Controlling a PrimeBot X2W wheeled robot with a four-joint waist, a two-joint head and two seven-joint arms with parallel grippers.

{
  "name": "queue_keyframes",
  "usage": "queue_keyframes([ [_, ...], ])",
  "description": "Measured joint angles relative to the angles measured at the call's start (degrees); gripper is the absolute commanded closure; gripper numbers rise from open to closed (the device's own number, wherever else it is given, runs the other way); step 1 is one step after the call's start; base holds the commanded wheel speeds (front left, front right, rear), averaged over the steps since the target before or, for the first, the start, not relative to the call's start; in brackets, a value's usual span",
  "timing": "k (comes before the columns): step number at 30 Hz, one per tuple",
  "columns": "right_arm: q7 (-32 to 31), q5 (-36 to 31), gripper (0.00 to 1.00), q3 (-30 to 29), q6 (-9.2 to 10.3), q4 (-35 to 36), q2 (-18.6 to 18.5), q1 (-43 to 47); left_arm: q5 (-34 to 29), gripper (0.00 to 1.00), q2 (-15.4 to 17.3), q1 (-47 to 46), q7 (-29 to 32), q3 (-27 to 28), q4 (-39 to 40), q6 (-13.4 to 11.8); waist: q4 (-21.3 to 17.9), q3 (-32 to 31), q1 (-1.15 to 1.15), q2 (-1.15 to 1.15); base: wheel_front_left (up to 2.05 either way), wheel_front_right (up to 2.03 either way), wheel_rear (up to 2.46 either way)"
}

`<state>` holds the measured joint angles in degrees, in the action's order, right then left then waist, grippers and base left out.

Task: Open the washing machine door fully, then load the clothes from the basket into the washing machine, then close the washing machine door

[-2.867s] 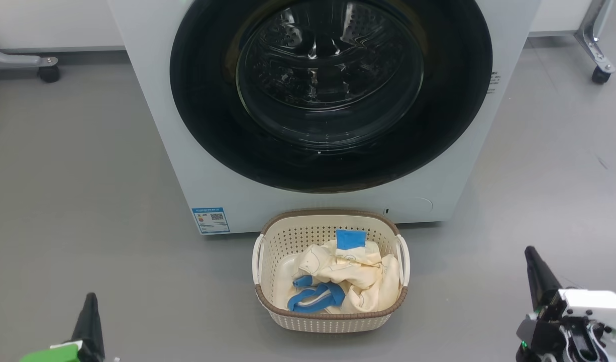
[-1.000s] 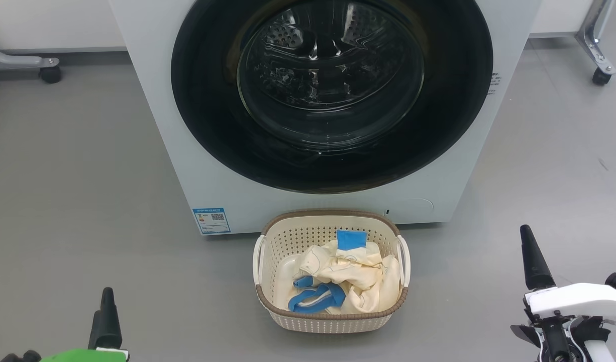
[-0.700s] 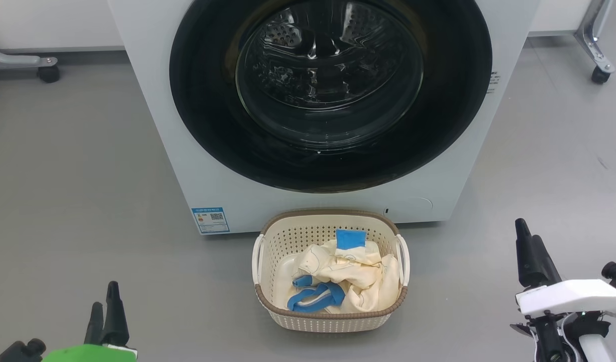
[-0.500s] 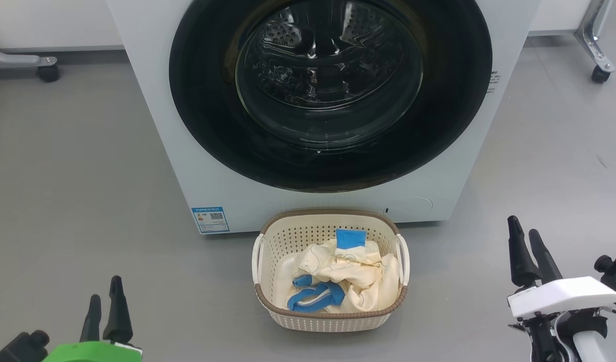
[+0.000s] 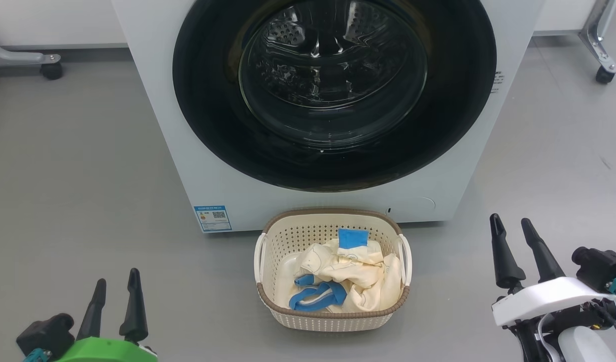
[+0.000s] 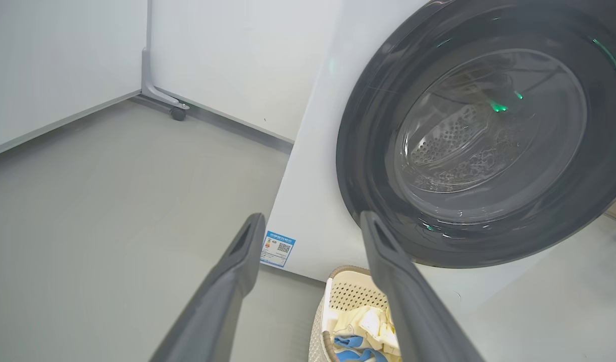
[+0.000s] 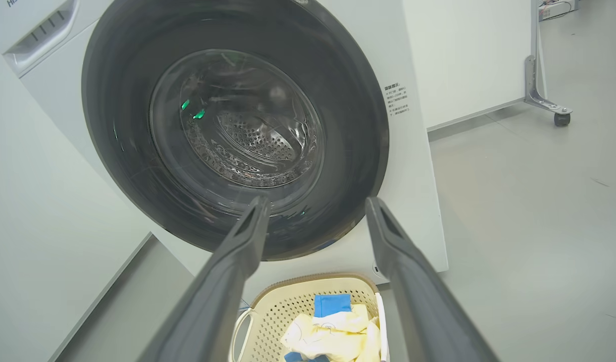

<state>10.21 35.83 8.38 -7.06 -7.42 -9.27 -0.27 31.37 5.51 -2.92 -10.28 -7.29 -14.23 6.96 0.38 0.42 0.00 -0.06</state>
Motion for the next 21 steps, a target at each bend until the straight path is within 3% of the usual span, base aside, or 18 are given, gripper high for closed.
queue_keyframes([
  [21,4.0,-18.2,0.00,0.5,-0.01,-3.9,-0.3,0.4,-21.5,0.00,-0.5,0.2,-4.0,1.1,-0.6,0.0,0.0,-0.6,0.00,0.00,0.00,0.00,0.00],
])
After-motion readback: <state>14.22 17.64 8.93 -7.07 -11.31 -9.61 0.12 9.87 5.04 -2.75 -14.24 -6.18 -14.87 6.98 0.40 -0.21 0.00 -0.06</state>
